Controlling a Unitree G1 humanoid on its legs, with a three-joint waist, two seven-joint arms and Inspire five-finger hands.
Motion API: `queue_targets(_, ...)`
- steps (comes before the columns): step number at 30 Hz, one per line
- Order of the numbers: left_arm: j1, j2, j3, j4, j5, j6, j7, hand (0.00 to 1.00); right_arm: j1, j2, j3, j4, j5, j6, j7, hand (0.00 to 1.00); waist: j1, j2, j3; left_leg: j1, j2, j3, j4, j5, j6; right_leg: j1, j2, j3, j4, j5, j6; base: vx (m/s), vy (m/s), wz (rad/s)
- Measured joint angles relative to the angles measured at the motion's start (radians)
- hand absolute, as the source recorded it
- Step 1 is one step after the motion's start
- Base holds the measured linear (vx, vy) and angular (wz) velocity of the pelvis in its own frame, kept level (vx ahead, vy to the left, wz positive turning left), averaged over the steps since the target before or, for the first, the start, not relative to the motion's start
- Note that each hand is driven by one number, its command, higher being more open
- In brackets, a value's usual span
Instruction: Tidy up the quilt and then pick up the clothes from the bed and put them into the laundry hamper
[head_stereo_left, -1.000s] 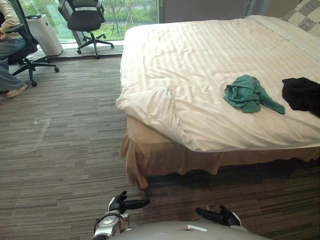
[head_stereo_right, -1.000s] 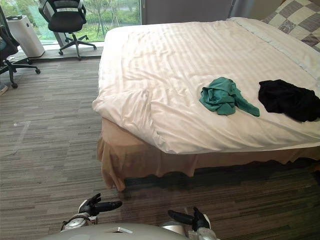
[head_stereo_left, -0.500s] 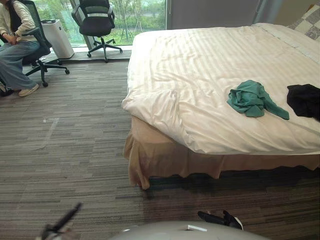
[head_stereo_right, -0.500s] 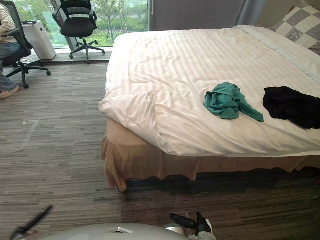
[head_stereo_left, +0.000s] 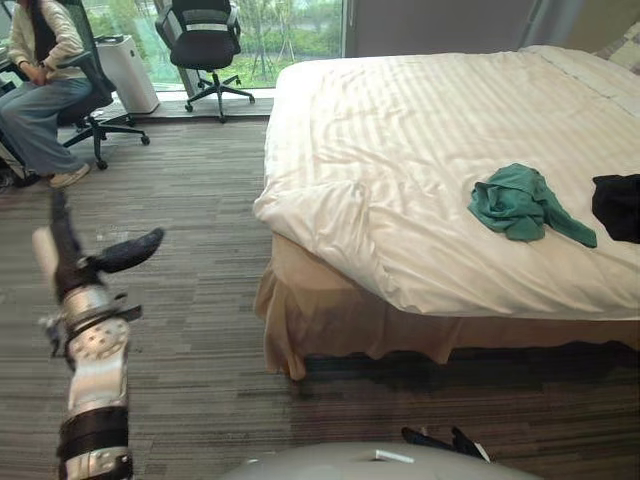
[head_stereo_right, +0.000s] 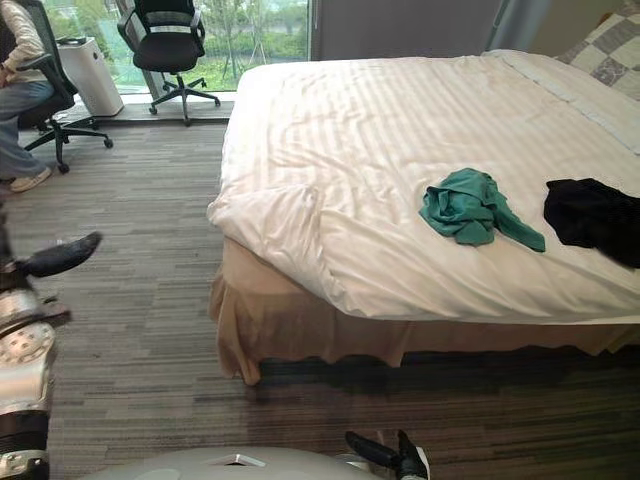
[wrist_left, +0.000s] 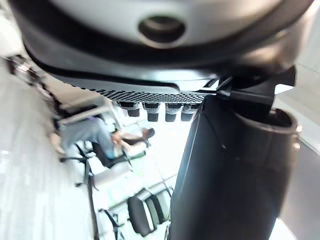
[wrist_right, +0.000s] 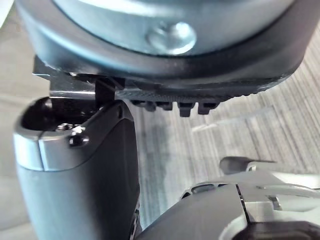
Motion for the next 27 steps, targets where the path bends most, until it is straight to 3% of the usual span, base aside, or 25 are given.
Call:
queue_targets(5,-0.064,-0.002,-0.188,-0.057,0.094,-0.020,-0.067,1.00,0.000,-0.005,-0.031,-0.015,0.002,0.000,0.027,1.00,-0.031,0.022,-0.004,0.003,0.015,0.041,0.000,-0.004,-0.004,-0.029,0.011,0.048,0.015,0.000,0.000,-0.07,-0.045,-0.25)
queue_targets(7,-0.137,-0.003,-0.272,-0.056,0.141,-0.020,-0.089,1.00,0.000,-0.004,-0.038,-0.021,0.003,0.001,0.035,1.00,-0.036,0.023,-0.004,-0.002,0.023,0.076,0.000,-0.008,-0.008,-0.055,0.021,0.085,0.014,0.004,0.002,-0.11,-0.060,-0.53)
queue_targets(13,-0.385,-0.003,-0.424,0.029,0.272,-0.021,-0.109,1.00,-0.007,0.004,-0.079,-0.039,0.034,0.001,0.036,1.00,-0.097,0.029,0.005,-0.033,0.021,0.140,0.000,-0.008,-0.007,-0.120,0.027,0.153,0.014,0.033,0.003,-0.06,-0.016,-0.35)
queue_targets(19,-0.626,0.009,-0.434,0.278,0.360,0.019,-0.110,1.00,-0.032,0.004,-0.136,-0.062,0.042,0.003,0.027,1.00,-0.151,0.048,0.064,-0.113,0.014,0.208,0.001,-0.005,0.005,-0.238,0.031,0.222,0.032,0.063,0.002,-0.05,-0.003,-0.36)
queue_targets(21,-0.687,0.039,-0.435,0.356,0.360,0.039,-0.113,1.00,-0.045,0.010,-0.138,-0.071,0.042,0.003,0.023,1.00,-0.169,0.041,0.098,-0.145,0.015,0.227,0.001,-0.001,0.009,-0.284,0.036,0.243,0.040,0.072,-0.002,-0.07,-0.024,-0.30)
queue_targets(27,-0.835,0.125,-0.424,0.485,0.360,0.122,-0.113,1.00,-0.047,0.067,-0.164,-0.108,0.087,0.010,-0.013,1.00,-0.169,0.012,0.171,-0.268,0.043,0.271,0.083,-0.026,0.016,-0.417,0.040,0.284,0.077,0.080,-0.007,-0.04,-0.037,-0.18)
